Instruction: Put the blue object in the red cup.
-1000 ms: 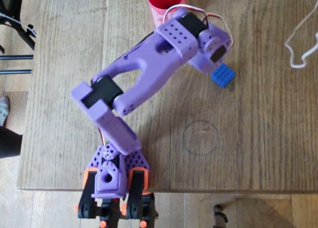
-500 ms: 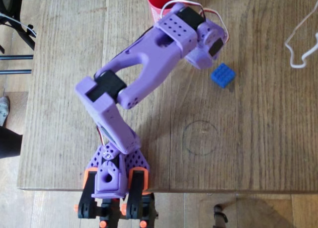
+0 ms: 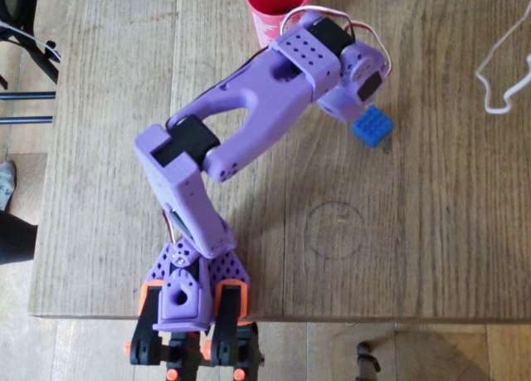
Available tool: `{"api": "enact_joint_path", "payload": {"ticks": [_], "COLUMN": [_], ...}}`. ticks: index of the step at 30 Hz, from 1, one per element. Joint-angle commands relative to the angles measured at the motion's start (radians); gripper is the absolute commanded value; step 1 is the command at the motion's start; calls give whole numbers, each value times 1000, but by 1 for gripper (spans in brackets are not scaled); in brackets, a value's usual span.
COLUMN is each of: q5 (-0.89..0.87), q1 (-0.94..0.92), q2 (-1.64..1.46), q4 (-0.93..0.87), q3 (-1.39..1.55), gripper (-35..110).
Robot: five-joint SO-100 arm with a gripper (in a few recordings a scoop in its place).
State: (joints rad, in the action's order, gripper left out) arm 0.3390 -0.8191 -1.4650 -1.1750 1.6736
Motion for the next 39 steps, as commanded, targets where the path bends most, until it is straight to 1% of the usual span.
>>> {"api": "enact_joint_path", "payload": {"ticks": [1, 10, 18, 26, 28, 30, 31, 39], "q5": [127, 149, 170, 169, 169, 166, 164, 161], "q1": [-2, -3, -46, -64, -71, -75, -77, -91], "q2": [3, 87, 176, 227, 229, 229, 229, 229], "q4": [-63, -97, 6, 54, 63, 77, 78, 112], "q3": [-66, -67, -84, -100, -101, -103, -103, -104], "gripper": [50, 45, 41, 37, 32, 3, 1, 1]}}
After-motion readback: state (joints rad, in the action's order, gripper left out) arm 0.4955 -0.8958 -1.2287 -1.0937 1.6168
